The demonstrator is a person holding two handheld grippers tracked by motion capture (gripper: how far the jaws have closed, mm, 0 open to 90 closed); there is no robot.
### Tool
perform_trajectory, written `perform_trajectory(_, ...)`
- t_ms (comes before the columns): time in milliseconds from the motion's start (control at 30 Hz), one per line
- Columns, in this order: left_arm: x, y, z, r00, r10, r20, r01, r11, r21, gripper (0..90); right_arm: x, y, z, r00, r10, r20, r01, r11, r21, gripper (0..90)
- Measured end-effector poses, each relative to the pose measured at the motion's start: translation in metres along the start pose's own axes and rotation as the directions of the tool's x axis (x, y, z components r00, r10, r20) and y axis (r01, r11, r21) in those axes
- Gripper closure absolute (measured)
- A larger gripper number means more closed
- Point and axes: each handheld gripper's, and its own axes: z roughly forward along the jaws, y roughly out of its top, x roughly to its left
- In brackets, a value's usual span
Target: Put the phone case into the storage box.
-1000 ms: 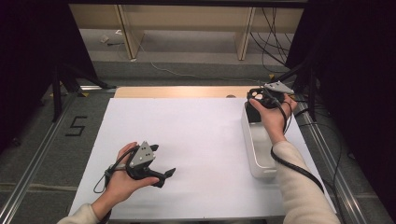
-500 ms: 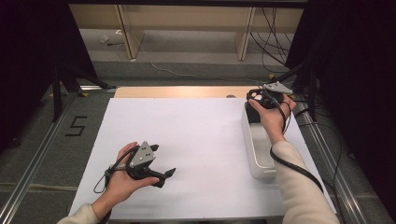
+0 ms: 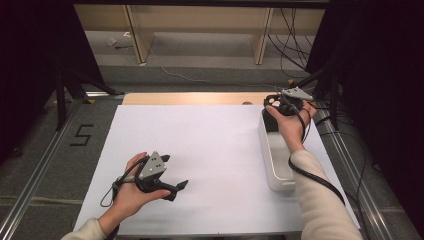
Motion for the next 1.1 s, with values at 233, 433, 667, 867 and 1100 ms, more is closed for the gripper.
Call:
perform_trajectory(233, 0.0, 0.0, 0.0, 1.0, -0.001, 0.0, 0.001, 1.0, -0.001, 1.5, -0.001, 0.0, 0.002, 1.0, 0.001, 0.001, -0.001, 1.0, 0.002, 14.7)
perform_trajectory(433, 0.0, 0.0, 0.0, 1.0, -0.001, 0.002, 0.001, 1.0, -0.002, 1.5, -0.001, 0.0, 0.004, 1.0, 0.001, -0.002, -0.001, 1.0, -0.007, 14.3)
perform_trajectory(667, 0.0, 0.0, 0.0, 1.0, -0.001, 0.0, 0.001, 1.0, -0.002, 1.4, -0.002, 0.0, 0.006, 0.9999, -0.003, -0.011, 0.003, 1.0, -0.002, 13.6)
perform_trajectory(867, 0.0, 0.0, 0.0, 1.0, 0.001, 0.0, -0.001, 1.0, -0.003, 1.4, -0.002, 0.0, 0.008, 1.0, -0.001, -0.01, 0.001, 1.0, -0.003, 12.8)
perform_trajectory(1100, 0.0, 0.0, 0.0, 1.0, 0.003, 0.002, -0.003, 1.0, -0.001, 1.4, -0.004, -0.002, 0.013, 0.9999, 0.014, -0.007, -0.014, 1.0, 0.017, 6.1)
